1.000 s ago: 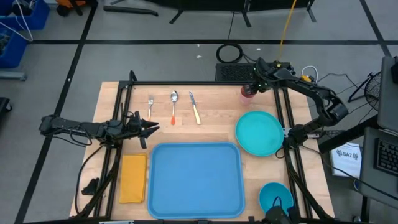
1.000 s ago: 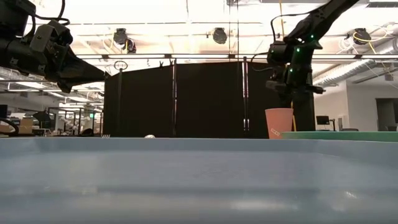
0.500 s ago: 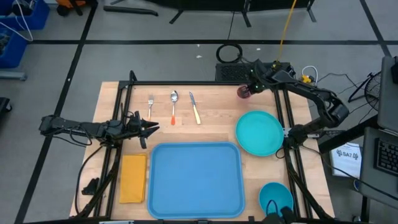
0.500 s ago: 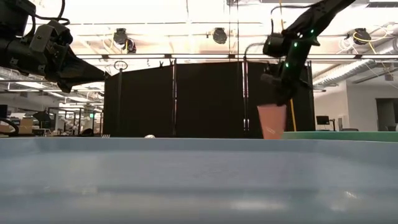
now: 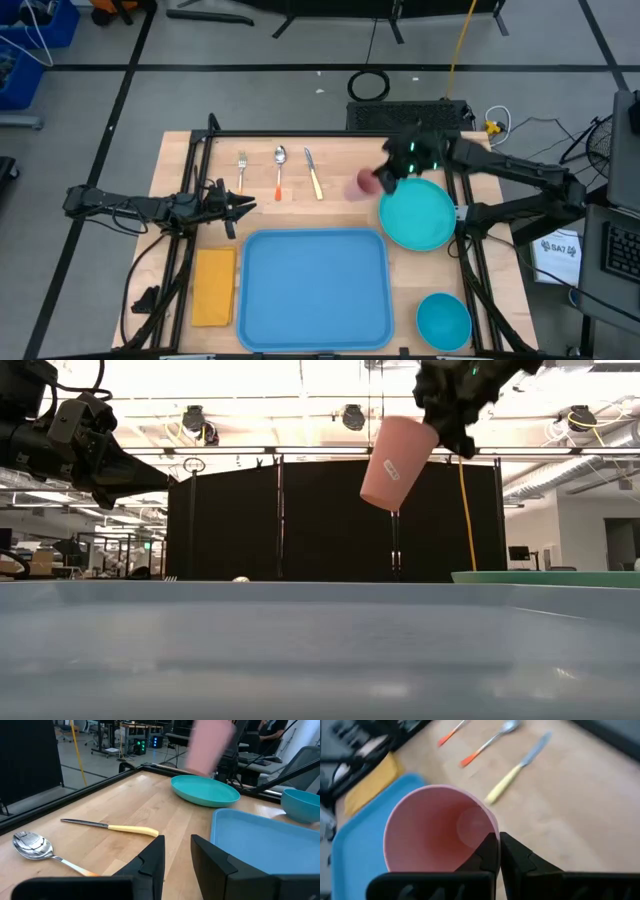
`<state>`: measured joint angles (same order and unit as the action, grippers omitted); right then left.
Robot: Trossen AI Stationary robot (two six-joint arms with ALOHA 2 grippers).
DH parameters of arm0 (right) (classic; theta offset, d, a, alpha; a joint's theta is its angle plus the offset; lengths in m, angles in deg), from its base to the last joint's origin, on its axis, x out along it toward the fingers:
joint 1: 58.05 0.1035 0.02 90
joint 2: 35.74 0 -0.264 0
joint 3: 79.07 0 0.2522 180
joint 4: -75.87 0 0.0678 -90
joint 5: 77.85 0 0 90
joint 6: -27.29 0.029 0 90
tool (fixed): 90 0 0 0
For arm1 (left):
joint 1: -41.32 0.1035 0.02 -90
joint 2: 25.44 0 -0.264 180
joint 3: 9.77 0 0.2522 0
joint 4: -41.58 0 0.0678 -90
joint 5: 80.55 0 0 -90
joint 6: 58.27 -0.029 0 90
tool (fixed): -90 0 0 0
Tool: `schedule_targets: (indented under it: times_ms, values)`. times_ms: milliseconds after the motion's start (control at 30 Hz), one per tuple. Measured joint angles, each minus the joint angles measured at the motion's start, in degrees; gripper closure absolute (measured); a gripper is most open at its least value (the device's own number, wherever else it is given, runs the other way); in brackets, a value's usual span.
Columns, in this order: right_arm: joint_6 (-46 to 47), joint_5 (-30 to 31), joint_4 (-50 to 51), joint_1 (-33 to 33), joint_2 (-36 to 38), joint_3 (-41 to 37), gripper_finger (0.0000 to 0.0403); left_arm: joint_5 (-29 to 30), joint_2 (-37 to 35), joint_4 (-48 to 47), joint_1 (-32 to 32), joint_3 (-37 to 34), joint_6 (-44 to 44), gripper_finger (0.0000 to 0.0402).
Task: Set up tray
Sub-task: Put the pink cup on the blue serving tray
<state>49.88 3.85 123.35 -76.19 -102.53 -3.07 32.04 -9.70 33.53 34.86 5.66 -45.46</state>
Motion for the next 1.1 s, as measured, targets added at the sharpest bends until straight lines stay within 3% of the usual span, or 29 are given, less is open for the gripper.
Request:
schedule_targets:
  times_ms: [167,333,633,933,1100]
  values:
    - [6.9,11.1,1.1,16.4,-2.7,0.0,0.0402,0.0,0.0,0.0,0.0,0.0,0.0,0.0304]
    - [14.7,17.5,5.2,24.6,-8.7,0.0,0.0402,0.0,0.0,0.4,0.0,0.0,0.8,0.0304]
    - [18.8,15.5,8.2,26.3,-16.7,0.0,0.0403,0.0,0.0,0.4,0.0,0.0,1.0,0.0304]
    - [20.5,14.1,9.2,26.1,-17.0,0.0,0.0401,0.0,0.0,0.3,0.0,0.0,1.0,0.0304]
    - [20.7,14.0,9.5,26.0,-17.0,0.0,0.0375,-0.1,0.0,0.3,0.0,0.0,1.0,0.0304]
